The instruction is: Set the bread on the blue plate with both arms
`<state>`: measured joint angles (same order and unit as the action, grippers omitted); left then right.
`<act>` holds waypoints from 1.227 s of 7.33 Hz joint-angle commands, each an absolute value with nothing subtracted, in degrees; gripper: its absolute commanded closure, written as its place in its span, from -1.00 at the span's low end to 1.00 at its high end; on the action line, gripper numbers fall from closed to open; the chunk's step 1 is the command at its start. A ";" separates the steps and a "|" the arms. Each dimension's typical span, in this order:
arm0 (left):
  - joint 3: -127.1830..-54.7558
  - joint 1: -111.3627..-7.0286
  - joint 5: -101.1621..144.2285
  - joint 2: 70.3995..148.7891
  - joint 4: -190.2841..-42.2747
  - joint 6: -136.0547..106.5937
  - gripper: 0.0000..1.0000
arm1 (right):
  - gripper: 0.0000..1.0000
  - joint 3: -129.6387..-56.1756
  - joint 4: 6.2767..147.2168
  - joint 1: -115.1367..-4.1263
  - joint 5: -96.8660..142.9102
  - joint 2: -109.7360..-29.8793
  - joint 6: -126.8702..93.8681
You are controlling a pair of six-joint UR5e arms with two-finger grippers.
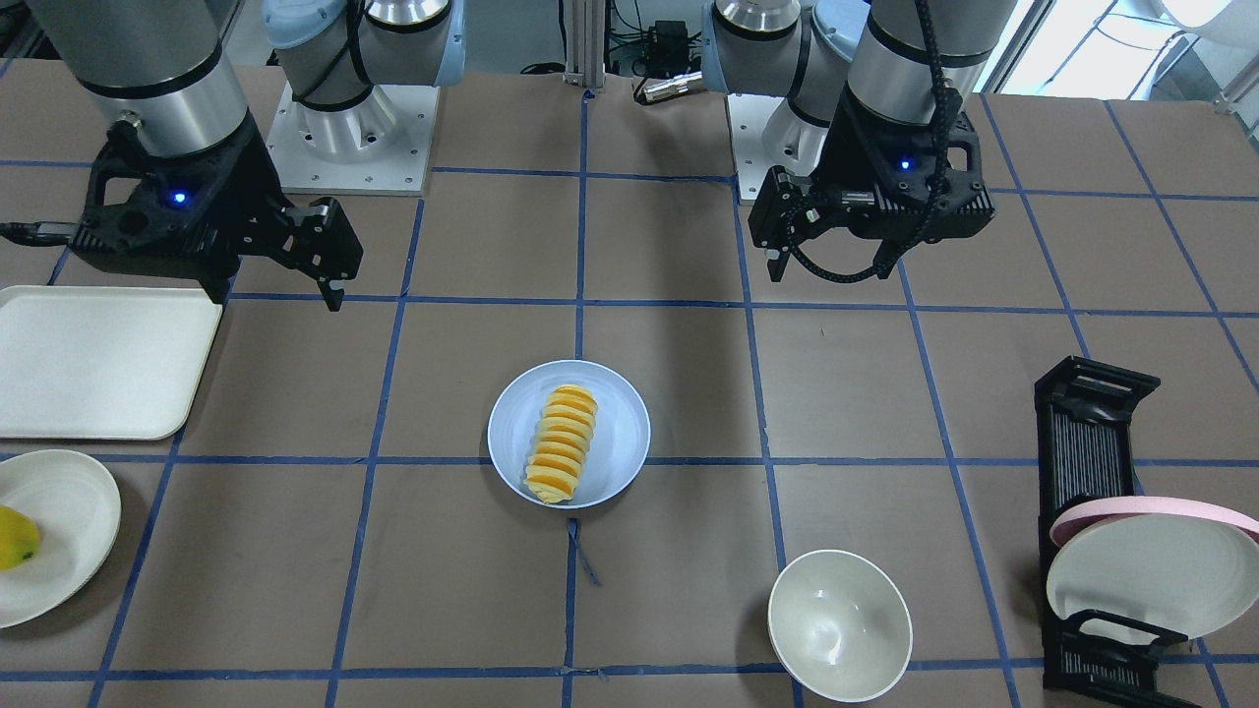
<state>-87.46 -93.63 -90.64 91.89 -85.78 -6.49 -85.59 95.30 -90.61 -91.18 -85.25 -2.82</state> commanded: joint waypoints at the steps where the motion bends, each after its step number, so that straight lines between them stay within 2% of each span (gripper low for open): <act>1: -86.84 -93.60 -90.44 92.28 -85.78 -6.50 -1.00 | -1.00 -84.81 95.36 -90.00 -90.88 -84.11 -0.71; 9: -86.84 -93.60 -91.14 91.76 -85.87 -6.42 -1.00 | -1.00 -85.43 95.45 -90.09 -87.98 -84.20 -1.14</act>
<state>-86.91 -93.60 -91.06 91.79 -85.87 -6.43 -85.43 95.45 -90.00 -87.89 -84.19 -1.01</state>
